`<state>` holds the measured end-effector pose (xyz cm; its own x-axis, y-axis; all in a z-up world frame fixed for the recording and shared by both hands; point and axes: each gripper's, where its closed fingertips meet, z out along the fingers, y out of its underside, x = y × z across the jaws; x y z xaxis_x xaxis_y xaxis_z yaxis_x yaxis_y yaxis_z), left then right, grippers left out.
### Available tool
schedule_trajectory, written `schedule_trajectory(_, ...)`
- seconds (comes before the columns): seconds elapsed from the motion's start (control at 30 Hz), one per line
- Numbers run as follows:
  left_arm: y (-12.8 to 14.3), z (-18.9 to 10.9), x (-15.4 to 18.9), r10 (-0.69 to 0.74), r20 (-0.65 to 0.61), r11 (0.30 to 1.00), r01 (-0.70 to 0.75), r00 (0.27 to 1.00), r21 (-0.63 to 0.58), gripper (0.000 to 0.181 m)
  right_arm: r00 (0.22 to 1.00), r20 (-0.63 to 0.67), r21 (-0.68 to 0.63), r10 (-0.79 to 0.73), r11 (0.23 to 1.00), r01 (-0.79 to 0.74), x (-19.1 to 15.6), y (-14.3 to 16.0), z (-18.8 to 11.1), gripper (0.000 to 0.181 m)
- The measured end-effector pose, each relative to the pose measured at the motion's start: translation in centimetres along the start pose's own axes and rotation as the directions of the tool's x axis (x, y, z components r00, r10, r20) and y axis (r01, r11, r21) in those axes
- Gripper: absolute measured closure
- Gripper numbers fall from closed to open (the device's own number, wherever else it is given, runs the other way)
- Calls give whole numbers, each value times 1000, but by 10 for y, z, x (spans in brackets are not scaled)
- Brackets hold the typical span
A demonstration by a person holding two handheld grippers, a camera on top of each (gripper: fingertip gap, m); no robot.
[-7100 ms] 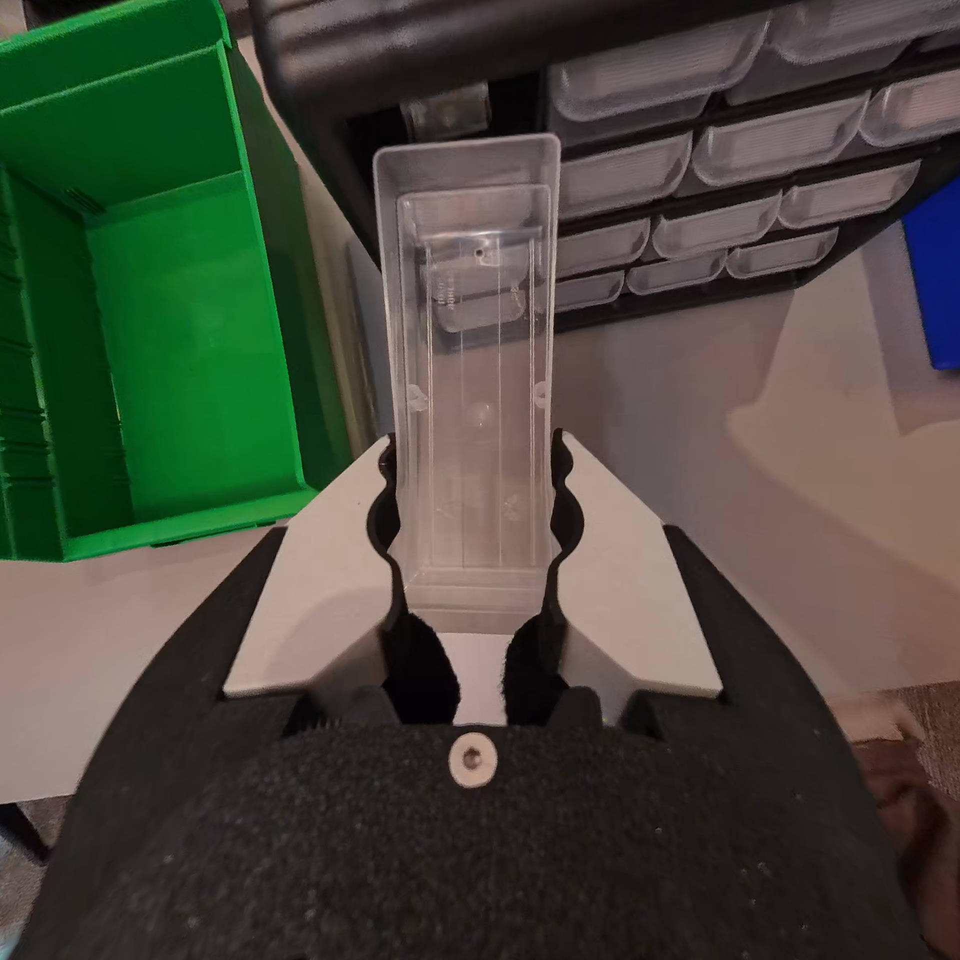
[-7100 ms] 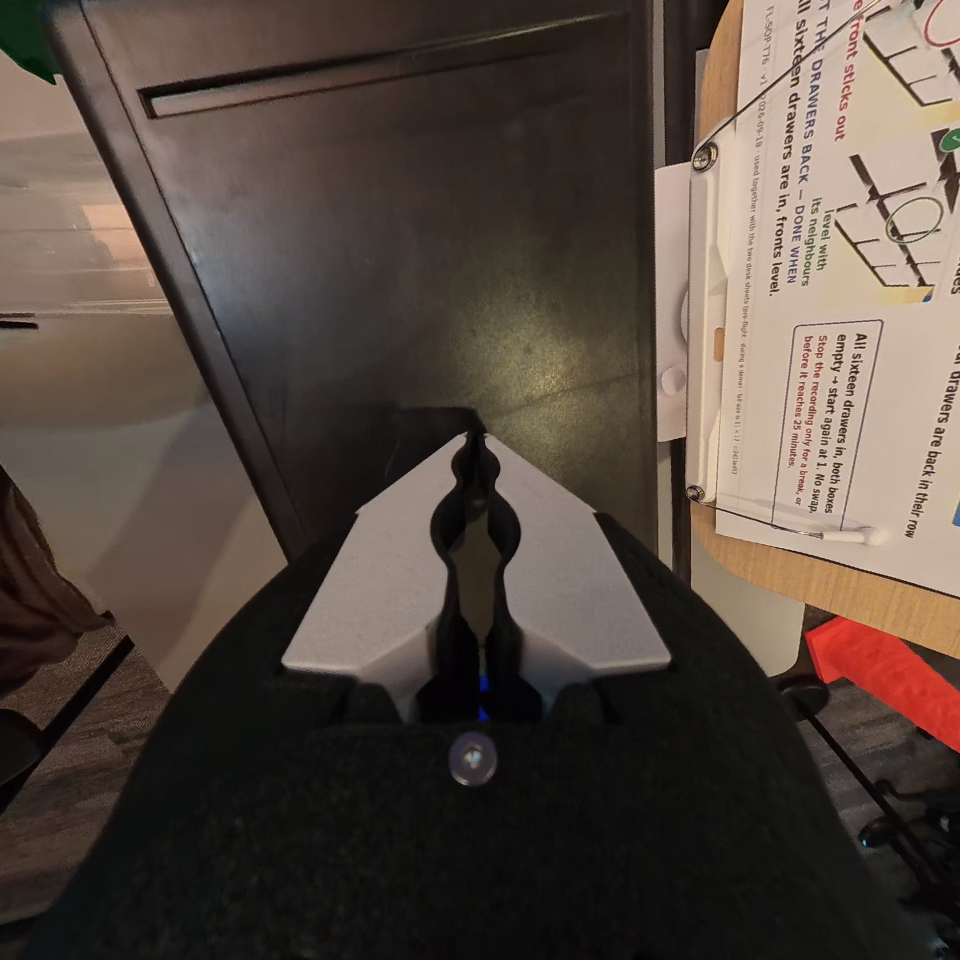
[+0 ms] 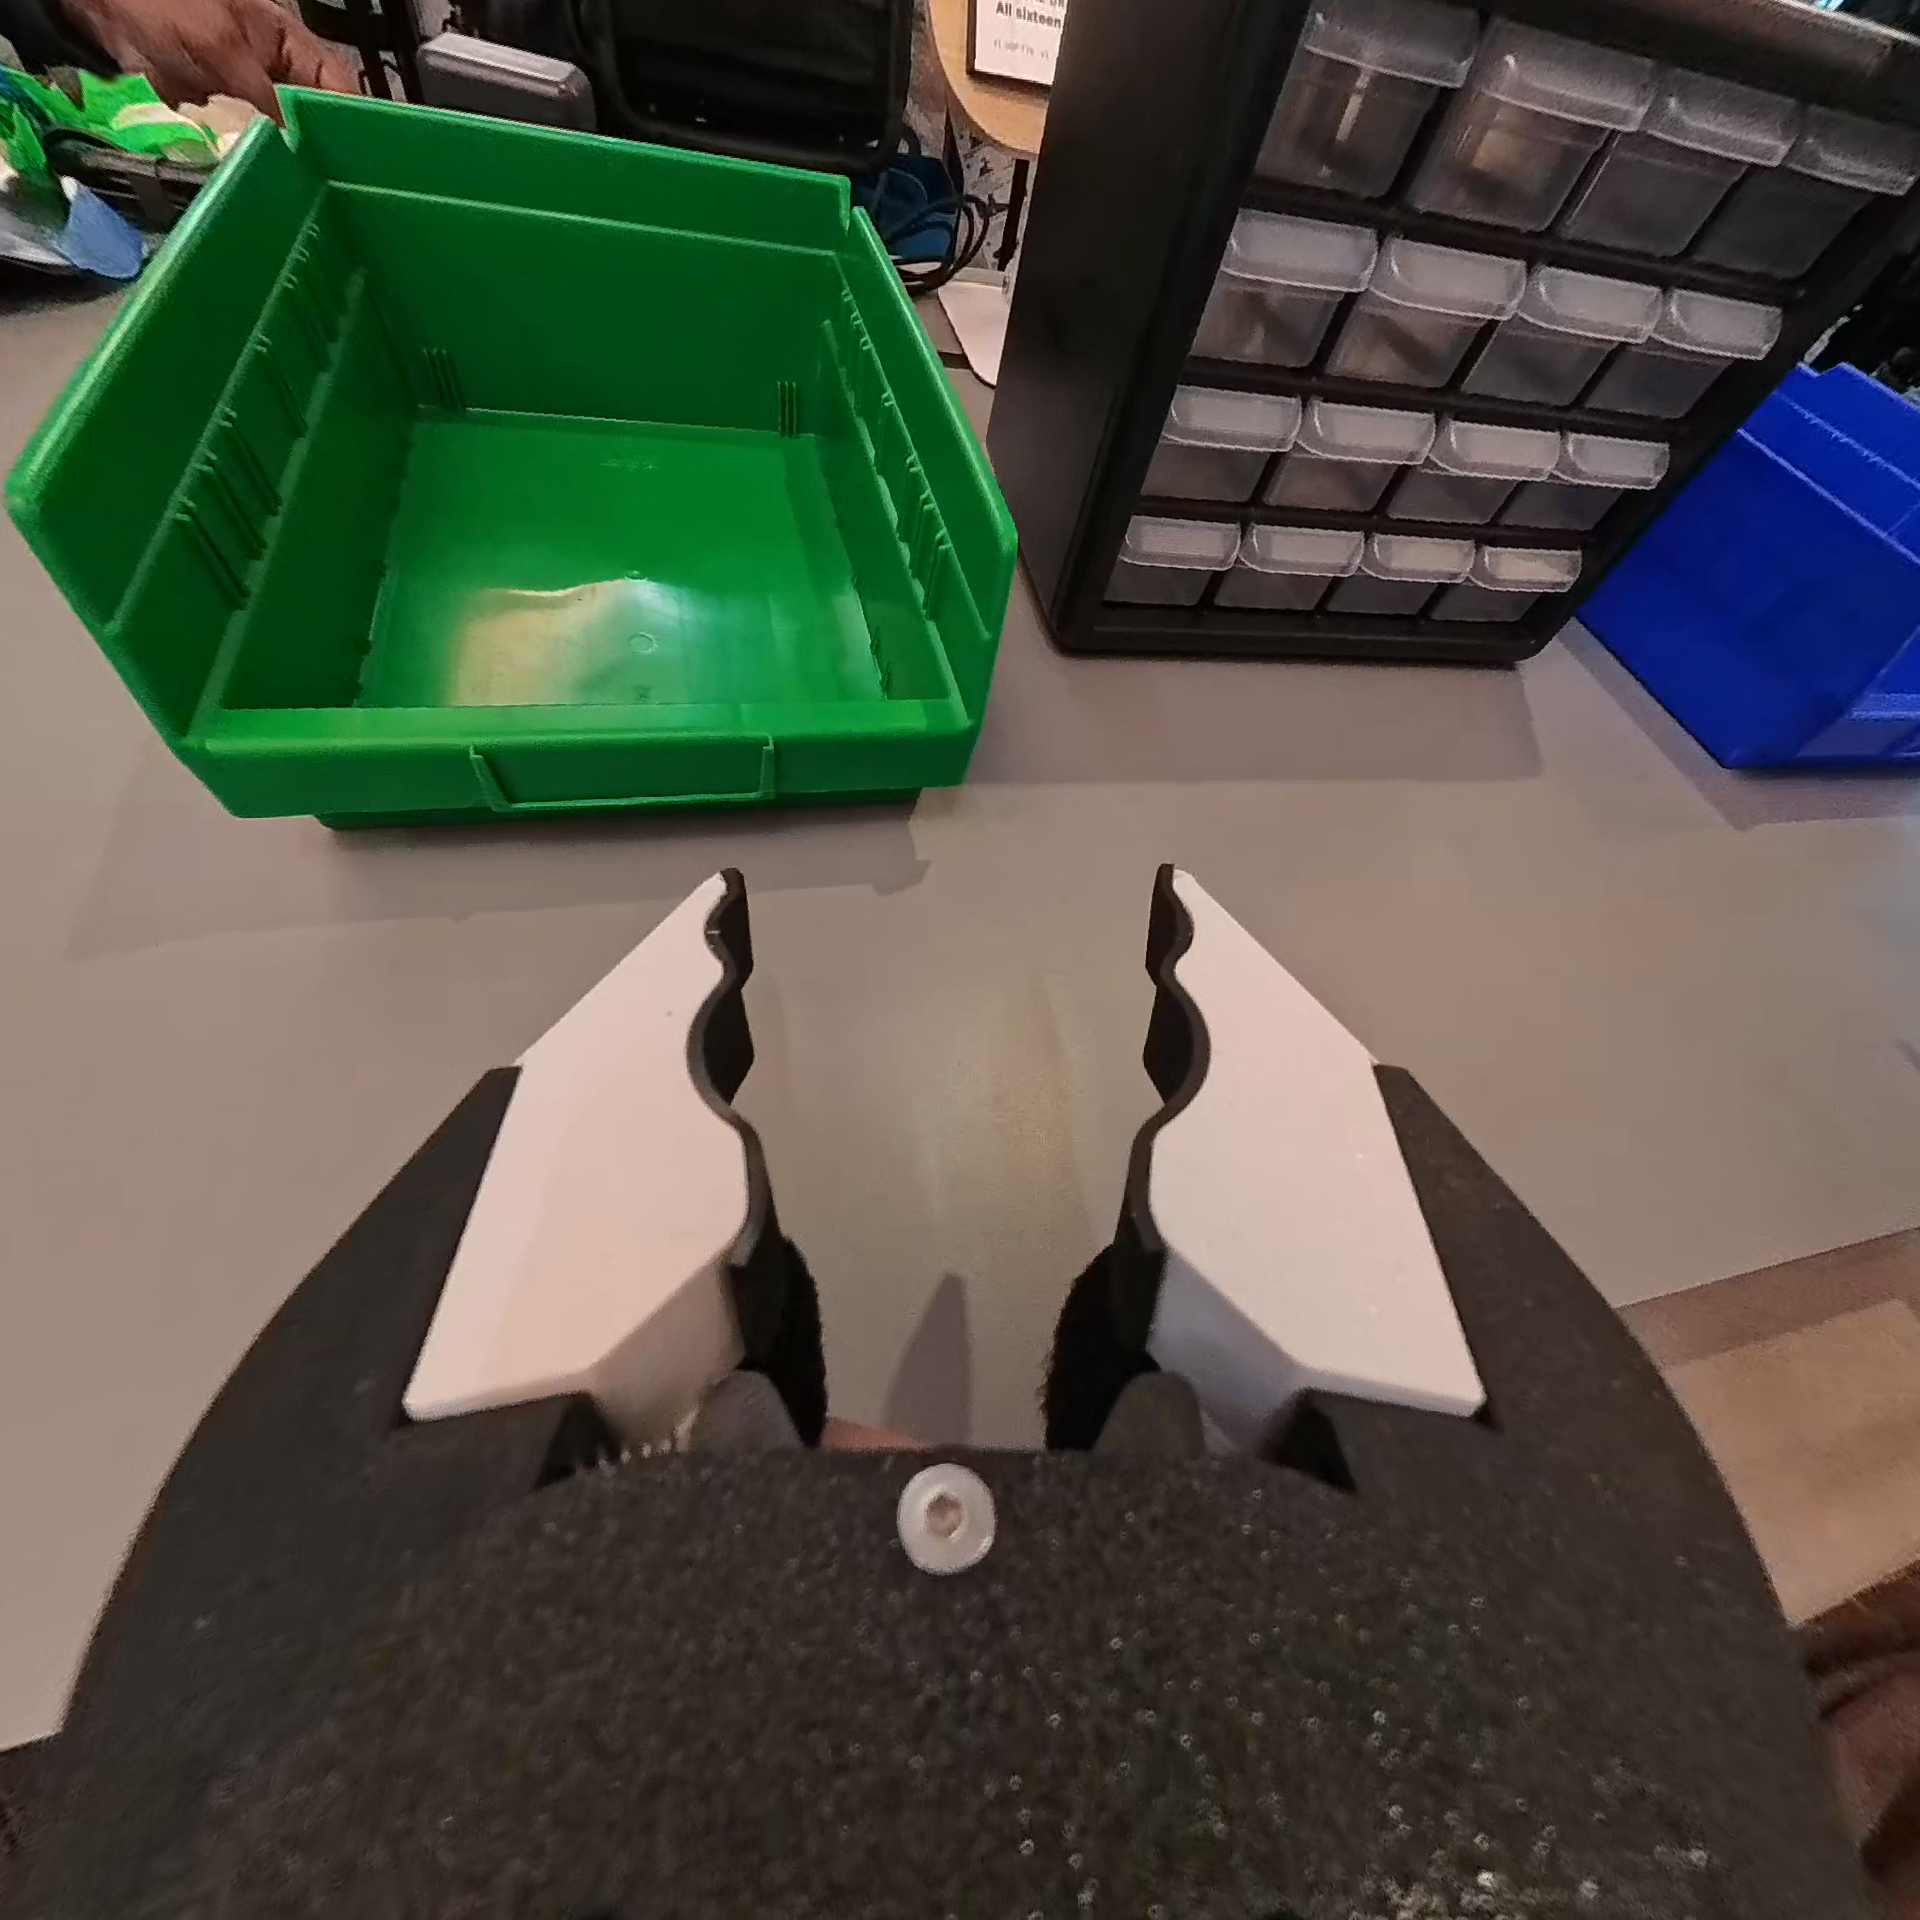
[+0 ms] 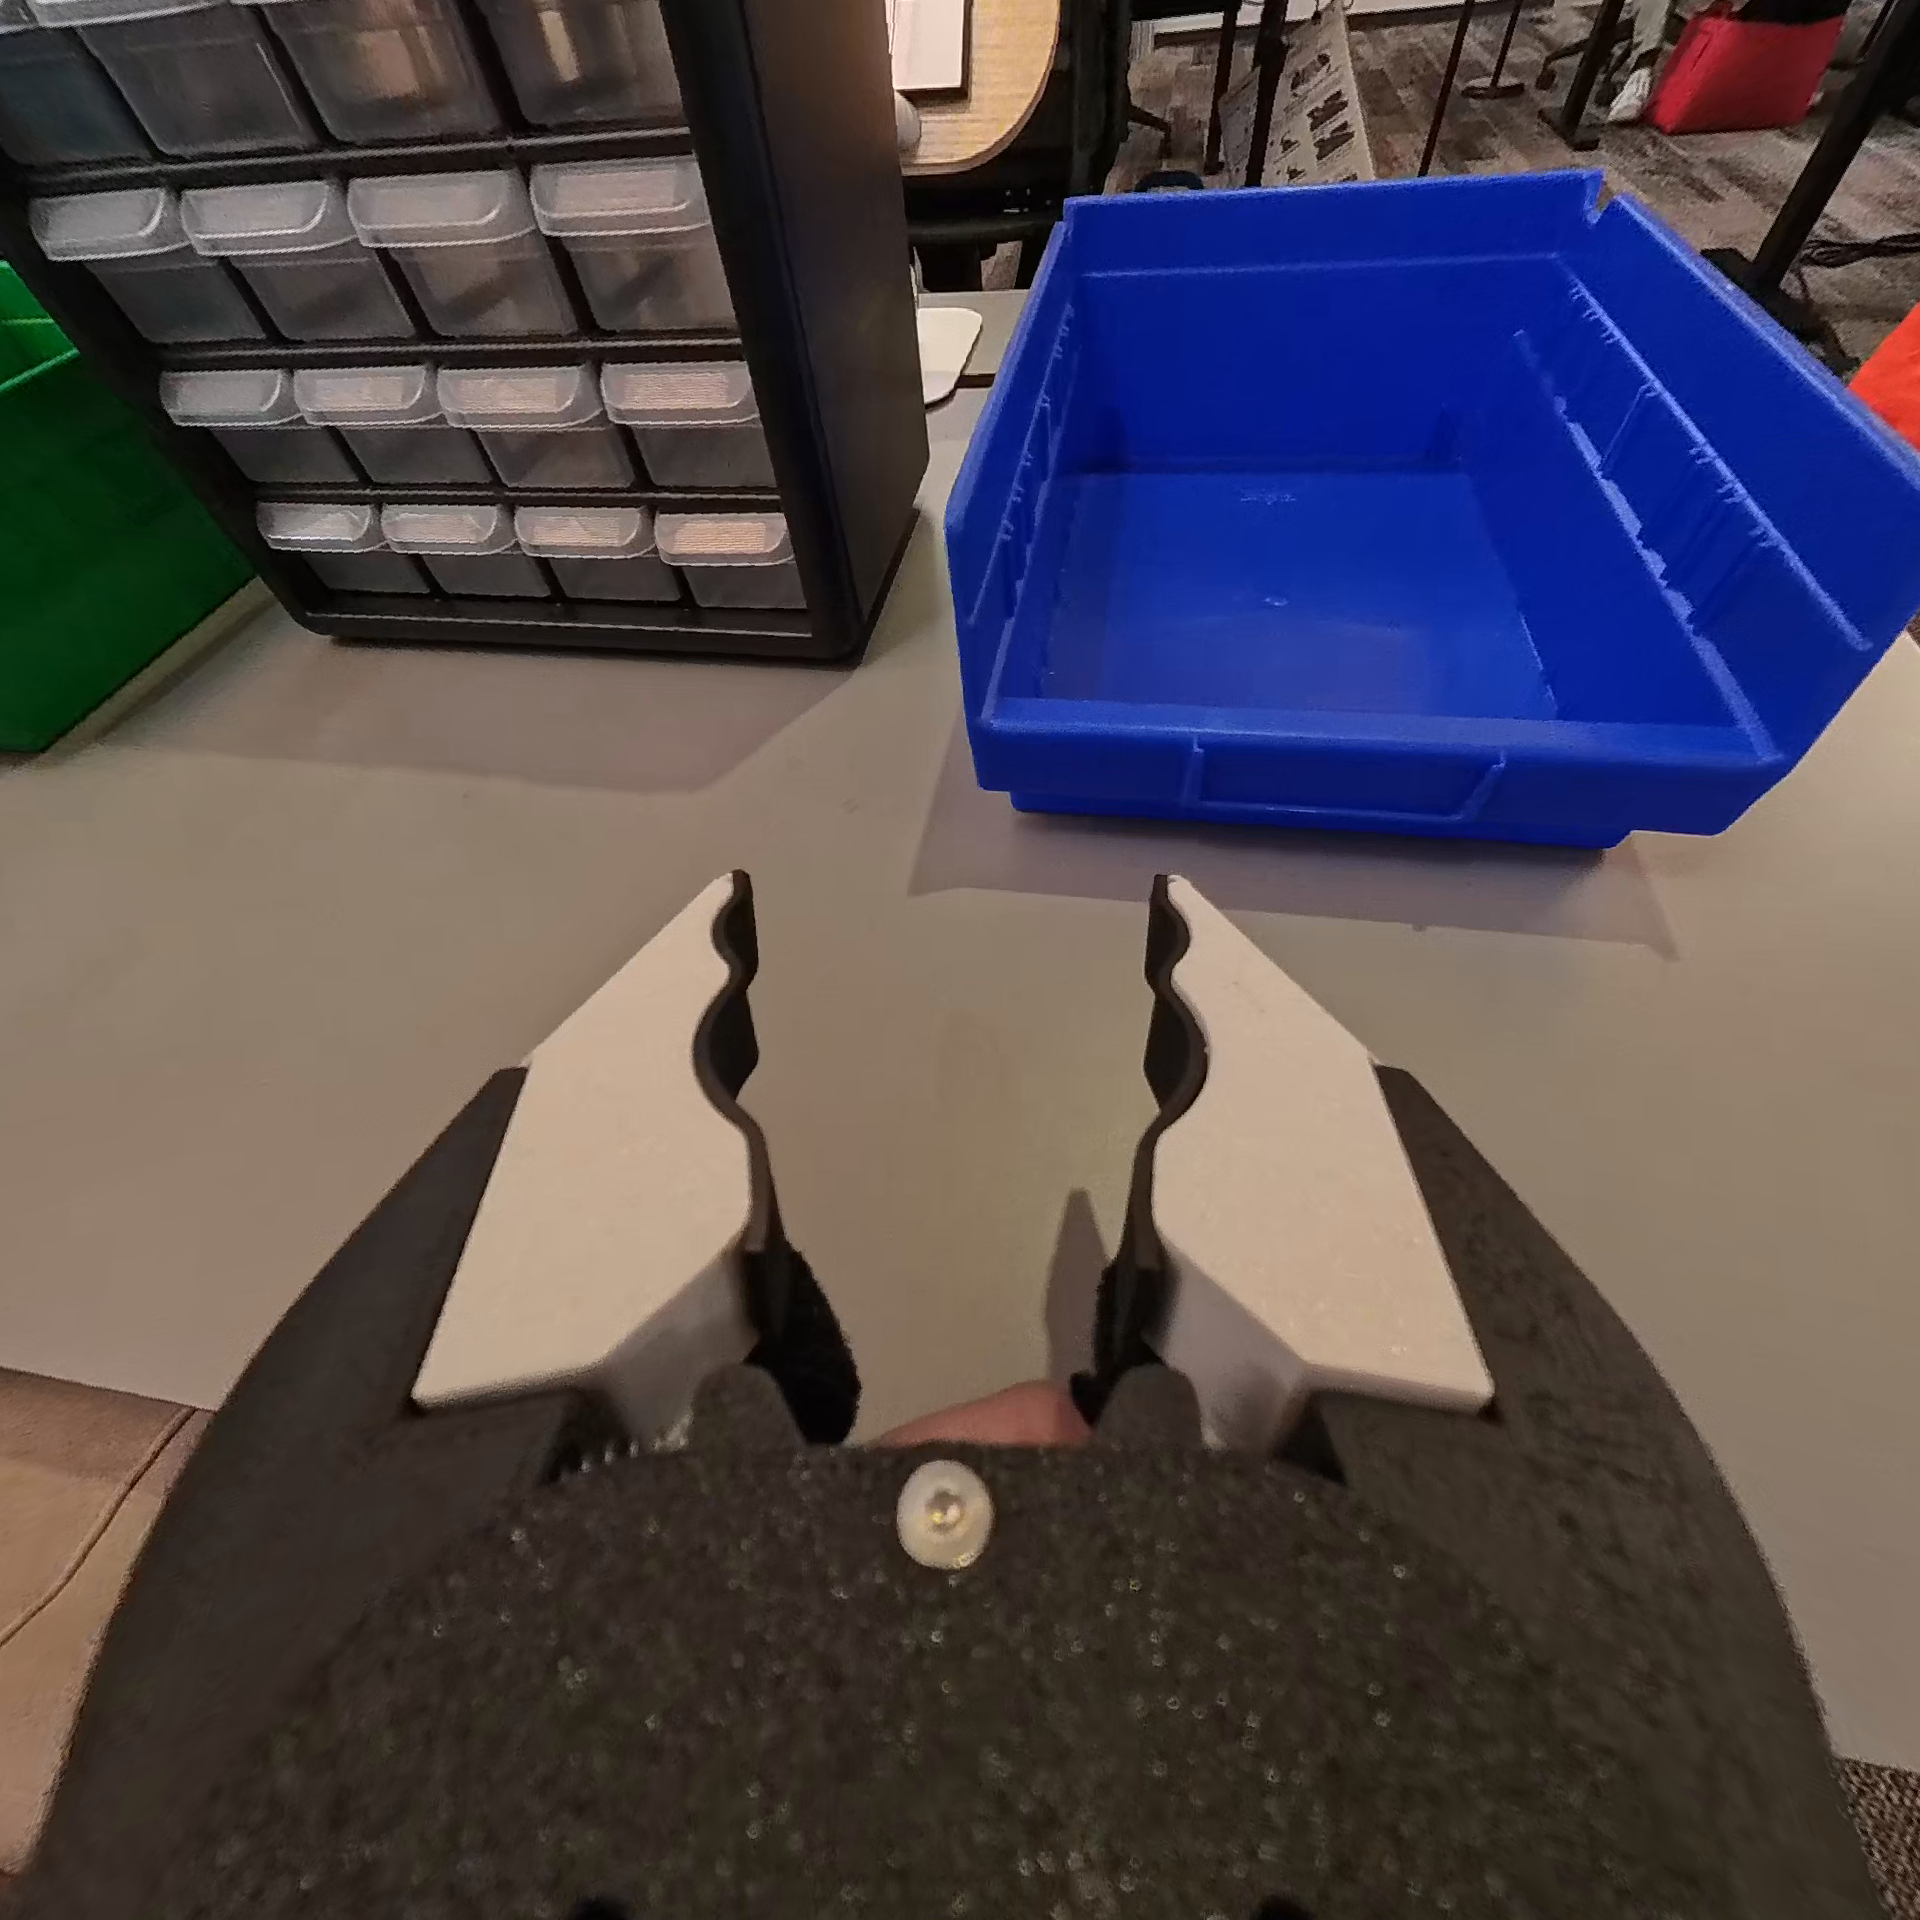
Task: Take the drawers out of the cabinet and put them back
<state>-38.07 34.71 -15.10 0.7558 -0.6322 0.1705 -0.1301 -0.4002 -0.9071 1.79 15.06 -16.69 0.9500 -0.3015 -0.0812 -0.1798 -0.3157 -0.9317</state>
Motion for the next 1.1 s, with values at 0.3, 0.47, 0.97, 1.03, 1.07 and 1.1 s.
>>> schedule_trajectory(0.3, 11, 8, 13, -55, -58, 997, 51, 997, -58, 104, 964, 265, -149, -15, 987, 56, -57, 18, 8, 115)
schedule_trajectory(0.47, 30, 20, 37, -75, -118, 986, 56, 990, -155, 103, 891, 452, -239, 30, 967, 89, -102, 5, 13, 115)
schedule_trajectory(0.97, 15, 61, 102, -14, -211, 992, -13, 977, -126, 117, 622, 683, 78, -383, 885, 459, -188, -170, 93, 149)
schedule_trajectory(1.03, 3, 72, 109, -17, -202, 997, 2, 979, -71, 123, 579, 675, 123, -457, 844, 522, -192, -206, 118, 177)
schedule_trajectory(1.07, -6, 79, 109, -11, -178, 1000, 7, 984, -27, 124, 546, 690, 125, -475, 821, 557, -195, -218, 132, 181)
schedule_trajectory(1.1, -17, 87, 107, 1, -134, 999, 4, 991, 32, 124, 514, 709, 109, -484, 794, 597, -196, -225, 147, 181)
